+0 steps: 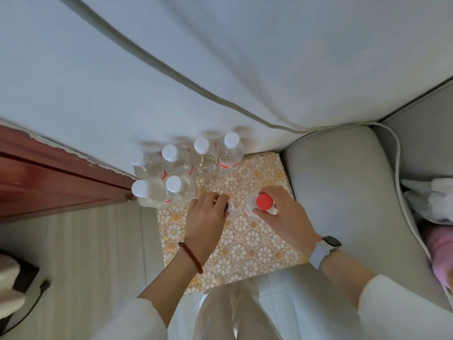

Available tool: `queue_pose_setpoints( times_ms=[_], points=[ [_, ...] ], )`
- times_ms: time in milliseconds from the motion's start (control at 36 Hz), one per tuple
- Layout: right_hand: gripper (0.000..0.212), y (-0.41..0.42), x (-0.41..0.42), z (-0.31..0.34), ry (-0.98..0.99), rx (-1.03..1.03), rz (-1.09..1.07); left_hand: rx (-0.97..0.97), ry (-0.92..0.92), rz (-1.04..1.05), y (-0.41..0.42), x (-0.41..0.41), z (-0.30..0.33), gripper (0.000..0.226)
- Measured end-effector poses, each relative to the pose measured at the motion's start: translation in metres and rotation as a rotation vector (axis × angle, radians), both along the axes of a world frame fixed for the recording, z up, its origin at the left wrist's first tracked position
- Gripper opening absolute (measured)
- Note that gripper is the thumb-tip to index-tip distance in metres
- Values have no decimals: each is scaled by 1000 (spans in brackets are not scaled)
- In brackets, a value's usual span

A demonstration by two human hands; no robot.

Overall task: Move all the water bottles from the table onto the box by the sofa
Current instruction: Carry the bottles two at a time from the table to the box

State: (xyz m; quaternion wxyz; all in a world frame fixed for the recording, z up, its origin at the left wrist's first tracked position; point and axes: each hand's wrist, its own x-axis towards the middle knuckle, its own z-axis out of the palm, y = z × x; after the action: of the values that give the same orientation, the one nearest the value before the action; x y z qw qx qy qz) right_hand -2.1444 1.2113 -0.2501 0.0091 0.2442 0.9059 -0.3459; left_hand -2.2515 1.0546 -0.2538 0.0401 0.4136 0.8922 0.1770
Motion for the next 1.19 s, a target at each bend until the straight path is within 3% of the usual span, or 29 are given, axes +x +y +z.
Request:
queue_pose_setpoints(
  times_ms=[250, 389, 528, 944, 1111, 1194],
  points=[
    [38, -2, -30, 0, 37, 3, 26, -25, 213, 8, 6, -20, 5, 34],
    [40, -4, -52, 0, 63, -27, 43, -41, 207, 91, 15, -40, 5, 34],
    [41, -6, -69, 1, 91, -85, 49, -130, 248, 60, 15, -41, 0, 35],
    [44, -8, -78, -4, 128, -97, 103, -150, 308, 94, 8, -47, -4, 32],
    [48, -12, -74, -6, 144, -87, 50, -287, 257, 87, 7, -46, 0, 57],
    [57, -12, -68, -5, 101, -107, 37, -329, 215, 88, 7, -43, 2, 59]
  ],
)
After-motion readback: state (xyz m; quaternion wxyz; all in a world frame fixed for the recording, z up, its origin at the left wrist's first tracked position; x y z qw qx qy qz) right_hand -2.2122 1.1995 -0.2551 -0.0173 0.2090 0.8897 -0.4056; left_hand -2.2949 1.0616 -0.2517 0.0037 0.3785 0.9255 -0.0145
